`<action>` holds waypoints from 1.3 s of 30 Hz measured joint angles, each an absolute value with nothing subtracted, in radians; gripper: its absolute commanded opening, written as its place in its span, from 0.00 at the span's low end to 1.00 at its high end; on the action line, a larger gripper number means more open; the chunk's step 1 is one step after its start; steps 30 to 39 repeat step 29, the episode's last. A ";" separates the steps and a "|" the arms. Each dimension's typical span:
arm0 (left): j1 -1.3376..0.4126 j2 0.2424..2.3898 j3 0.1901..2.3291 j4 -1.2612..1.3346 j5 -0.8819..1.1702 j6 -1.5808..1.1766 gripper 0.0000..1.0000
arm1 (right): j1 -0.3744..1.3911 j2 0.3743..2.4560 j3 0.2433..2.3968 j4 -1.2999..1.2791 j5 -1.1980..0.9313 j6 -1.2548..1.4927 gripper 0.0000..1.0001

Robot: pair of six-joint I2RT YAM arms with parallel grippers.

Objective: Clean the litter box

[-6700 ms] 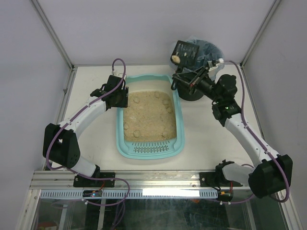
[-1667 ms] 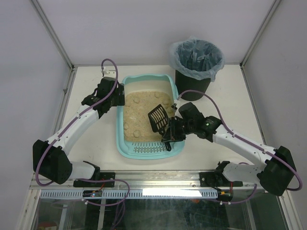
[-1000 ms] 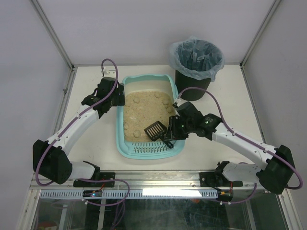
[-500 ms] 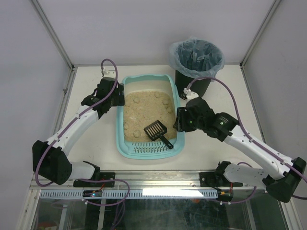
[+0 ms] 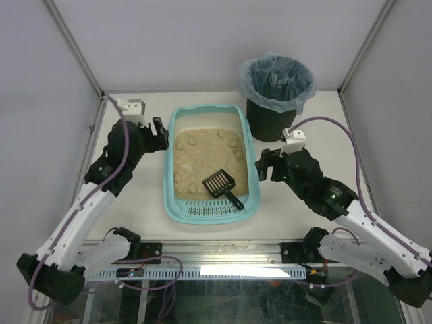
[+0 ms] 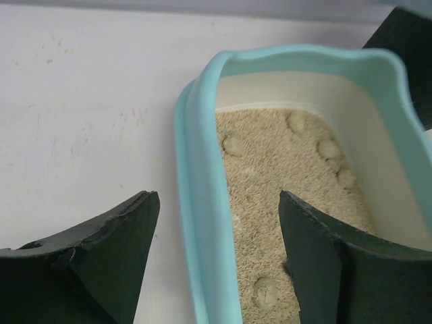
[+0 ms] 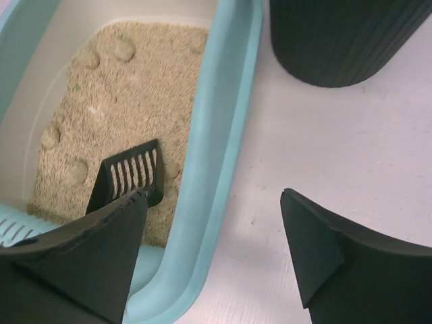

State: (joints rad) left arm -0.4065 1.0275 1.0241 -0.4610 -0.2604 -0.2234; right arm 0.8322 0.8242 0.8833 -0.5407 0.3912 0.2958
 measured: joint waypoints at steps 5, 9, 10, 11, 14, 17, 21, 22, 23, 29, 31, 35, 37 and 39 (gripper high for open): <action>-0.407 0.776 0.938 -0.429 -0.225 -0.266 0.77 | 0.832 0.636 0.796 -0.520 0.491 0.299 0.87; -0.407 0.605 0.856 -0.450 -0.213 -0.307 0.83 | 0.832 0.461 0.744 -0.525 0.540 0.317 1.00; -0.407 0.581 0.842 -0.457 -0.211 -0.311 0.85 | 0.832 0.416 0.729 -0.529 0.546 0.327 1.00; -0.407 0.554 0.824 -0.466 -0.211 -0.324 0.86 | 0.832 0.383 0.717 -0.531 0.549 0.333 1.00; -0.407 0.525 0.791 -0.501 -0.213 -0.348 0.89 | 0.832 0.281 0.665 -0.537 0.548 0.352 1.00; -0.407 0.532 0.784 -0.525 -0.223 -0.358 0.92 | 0.832 0.229 0.628 -0.558 0.548 0.386 1.00; -0.407 0.537 0.784 -0.537 -0.245 -0.365 0.99 | 0.832 0.223 0.618 -0.588 0.556 0.422 1.00; -0.407 0.537 0.784 -0.538 -0.252 -0.368 0.99 | 0.832 0.224 0.618 -0.595 0.559 0.428 1.00; -0.407 0.537 0.784 -0.539 -0.258 -0.372 0.99 | 0.832 0.228 0.618 -0.598 0.562 0.432 1.00; -0.407 0.537 0.784 -0.539 -0.266 -0.379 0.99 | 0.832 0.249 0.618 -0.604 0.565 0.440 1.00; -0.407 0.537 0.784 -0.539 -0.266 -0.379 0.99 | 0.832 0.249 0.618 -0.604 0.565 0.440 1.00; -0.407 0.537 0.784 -0.539 -0.266 -0.379 0.99 | 0.832 0.249 0.618 -0.604 0.565 0.440 1.00; -0.407 0.537 0.784 -0.539 -0.266 -0.379 0.99 | 0.832 0.249 0.618 -0.604 0.565 0.440 1.00; -0.407 0.537 0.784 -0.539 -0.266 -0.379 0.99 | 0.832 0.249 0.618 -0.604 0.565 0.440 1.00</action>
